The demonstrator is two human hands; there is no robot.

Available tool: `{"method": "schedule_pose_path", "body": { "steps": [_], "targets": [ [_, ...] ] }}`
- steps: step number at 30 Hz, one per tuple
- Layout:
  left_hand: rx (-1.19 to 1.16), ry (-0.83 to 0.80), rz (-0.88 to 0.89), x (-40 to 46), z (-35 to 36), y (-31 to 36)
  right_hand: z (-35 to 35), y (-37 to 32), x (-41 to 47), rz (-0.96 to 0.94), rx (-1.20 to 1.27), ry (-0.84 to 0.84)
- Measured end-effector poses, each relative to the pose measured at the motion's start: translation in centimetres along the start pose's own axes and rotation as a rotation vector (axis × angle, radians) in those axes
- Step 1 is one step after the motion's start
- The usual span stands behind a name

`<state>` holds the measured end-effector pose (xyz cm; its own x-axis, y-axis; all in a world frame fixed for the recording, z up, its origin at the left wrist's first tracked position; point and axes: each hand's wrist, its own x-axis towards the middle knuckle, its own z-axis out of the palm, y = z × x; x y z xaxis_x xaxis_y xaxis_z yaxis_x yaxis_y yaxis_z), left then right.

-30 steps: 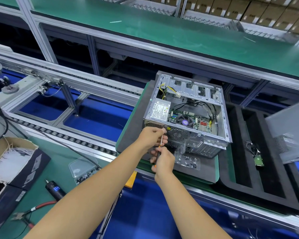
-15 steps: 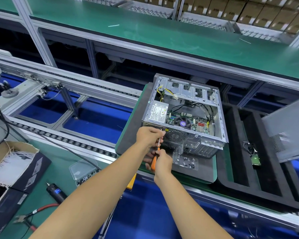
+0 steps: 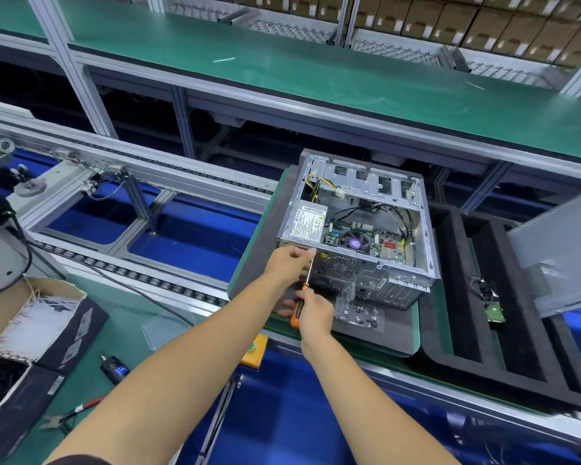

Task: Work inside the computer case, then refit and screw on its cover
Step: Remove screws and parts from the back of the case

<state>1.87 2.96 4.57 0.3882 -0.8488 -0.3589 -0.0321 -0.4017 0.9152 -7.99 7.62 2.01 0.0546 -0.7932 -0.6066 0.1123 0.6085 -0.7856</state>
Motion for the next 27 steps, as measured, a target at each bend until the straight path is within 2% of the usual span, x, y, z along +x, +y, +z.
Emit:
{"method": "schedule_pose_path", "body": {
  "steps": [2,4,6,7,9,11,16,18,20,22,24,27],
  "targets": [
    [0.136,-0.019,0.025,-0.9,-0.5,-0.3,-0.2,-0.2,0.0,-0.037,-0.061,0.03],
    [0.243,0.115,0.017,-2.3,-0.5,-1.0,-0.4,-0.3,0.1,-0.104,-0.189,0.064],
    [0.21,0.262,-0.051,-4.3,-0.3,-1.7,-0.4,-0.3,0.4,-0.144,-0.271,0.066],
    [0.124,0.241,-0.131,-5.1,-0.2,-2.0,-0.5,-0.4,0.7,-0.151,-0.298,0.067],
    [-0.152,0.021,-0.339,-7.0,0.0,-2.3,-0.6,-0.5,1.1,-0.143,-0.323,0.058],
    [-0.299,-0.166,-0.412,-8.1,0.1,-2.5,-0.5,-0.6,1.4,-0.139,-0.334,0.048],
    [-0.159,-0.131,-0.341,-8.2,0.5,-2.2,-0.4,-0.9,1.3,-0.247,-0.501,0.067],
    [-0.111,-0.109,-0.314,-8.2,0.5,-2.0,-0.2,-1.5,0.8,-0.37,-0.605,0.155],
    [-0.107,-0.087,-0.296,-8.1,0.5,-2.0,-0.1,-2.8,0.7,-0.623,-0.679,0.299],
    [-0.168,-0.138,-0.309,-7.9,0.6,-2.0,-0.6,-5.2,1.5,-0.91,-0.812,0.391],
    [-0.209,-0.161,-0.319,-7.9,0.4,-2.0,-0.6,-8.5,3.5,-1.077,-1.006,0.364],
    [-0.222,-0.153,-0.308,-7.7,0.7,-2.4,-0.3,-13.0,7.2,-1.04,-1.27,0.123]
  ]
}}
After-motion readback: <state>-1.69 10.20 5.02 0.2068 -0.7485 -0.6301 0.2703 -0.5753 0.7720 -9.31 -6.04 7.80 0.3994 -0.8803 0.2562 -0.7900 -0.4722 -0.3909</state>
